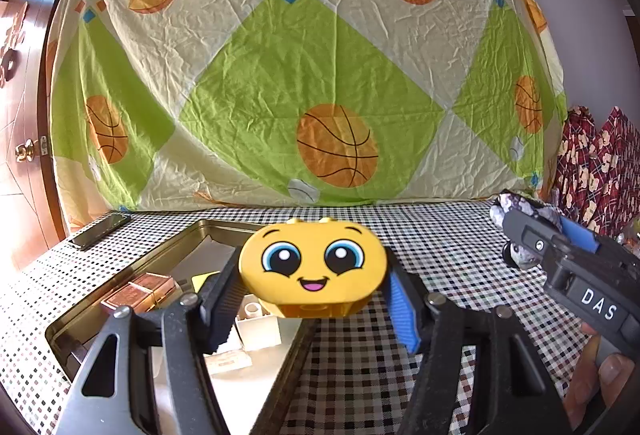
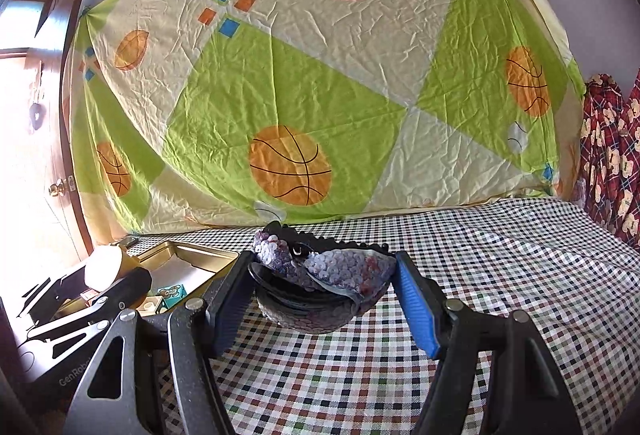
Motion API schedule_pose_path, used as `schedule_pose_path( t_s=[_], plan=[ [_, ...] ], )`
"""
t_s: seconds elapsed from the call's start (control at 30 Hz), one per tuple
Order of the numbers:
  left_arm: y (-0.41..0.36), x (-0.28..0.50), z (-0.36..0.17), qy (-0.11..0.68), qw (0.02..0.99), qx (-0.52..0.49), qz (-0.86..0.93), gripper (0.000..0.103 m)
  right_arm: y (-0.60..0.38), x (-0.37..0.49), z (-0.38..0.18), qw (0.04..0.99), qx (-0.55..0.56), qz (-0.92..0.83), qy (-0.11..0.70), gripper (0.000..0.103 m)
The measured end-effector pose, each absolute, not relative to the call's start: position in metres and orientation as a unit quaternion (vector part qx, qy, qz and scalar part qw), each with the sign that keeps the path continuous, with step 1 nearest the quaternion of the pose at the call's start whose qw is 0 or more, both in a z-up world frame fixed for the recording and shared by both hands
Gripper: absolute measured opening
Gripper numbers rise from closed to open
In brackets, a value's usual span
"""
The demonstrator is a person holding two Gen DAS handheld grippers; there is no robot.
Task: Organize rigid objects
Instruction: 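Lift and carry the bowl and yellow smiley box toward the gold tin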
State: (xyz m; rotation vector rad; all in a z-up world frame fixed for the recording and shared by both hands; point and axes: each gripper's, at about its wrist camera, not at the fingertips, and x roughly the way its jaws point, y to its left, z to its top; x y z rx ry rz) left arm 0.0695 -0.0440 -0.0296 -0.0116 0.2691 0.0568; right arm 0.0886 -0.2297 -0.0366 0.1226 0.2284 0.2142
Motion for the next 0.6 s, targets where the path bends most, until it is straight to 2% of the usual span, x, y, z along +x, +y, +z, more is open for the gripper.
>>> schedule_pose_path(
  t_s=[0.6],
  plan=[
    [-0.034,0.049,-0.023,0.083,0.995,-0.012,0.060,0.064,-0.223,0.073,-0.030,0.990,0.049,0.106,0.076,0.070]
  ],
)
